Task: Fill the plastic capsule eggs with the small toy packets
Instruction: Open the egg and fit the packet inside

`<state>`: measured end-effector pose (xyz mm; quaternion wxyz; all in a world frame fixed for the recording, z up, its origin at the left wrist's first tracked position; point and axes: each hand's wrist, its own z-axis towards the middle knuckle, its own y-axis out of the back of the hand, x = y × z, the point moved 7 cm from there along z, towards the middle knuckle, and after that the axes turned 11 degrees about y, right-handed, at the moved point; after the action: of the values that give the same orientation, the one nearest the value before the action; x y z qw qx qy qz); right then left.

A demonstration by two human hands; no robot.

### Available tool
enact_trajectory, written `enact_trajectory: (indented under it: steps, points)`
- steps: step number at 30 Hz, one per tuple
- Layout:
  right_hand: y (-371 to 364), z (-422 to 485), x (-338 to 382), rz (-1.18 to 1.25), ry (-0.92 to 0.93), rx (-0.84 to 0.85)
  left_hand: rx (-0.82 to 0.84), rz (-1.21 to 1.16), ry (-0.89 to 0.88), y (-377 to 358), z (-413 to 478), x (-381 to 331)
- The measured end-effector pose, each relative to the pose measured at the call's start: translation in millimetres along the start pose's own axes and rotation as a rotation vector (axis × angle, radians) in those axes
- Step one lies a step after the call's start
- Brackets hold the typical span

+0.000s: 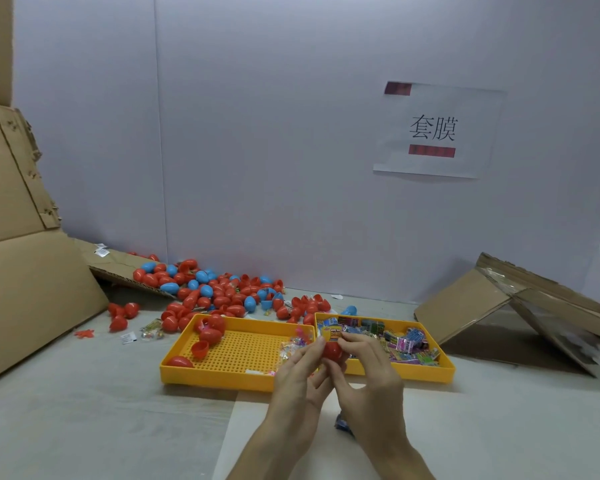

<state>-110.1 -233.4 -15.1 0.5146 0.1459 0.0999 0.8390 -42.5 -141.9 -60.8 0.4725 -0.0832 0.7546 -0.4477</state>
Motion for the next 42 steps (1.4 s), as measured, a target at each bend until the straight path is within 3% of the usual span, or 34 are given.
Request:
enact_trajectory:
  steps: [10,42]
  points:
    - [11.1,-8.3,-9.7,0.008,-0.054,-0.021,0.052,-0.026,0.096,-2.3,-2.3,7.4]
    - [22.2,-4.4,-2.8,-0.025,-0.064,-0.038,0.121,0.141,0.054,-11.2,-2.9,5.5]
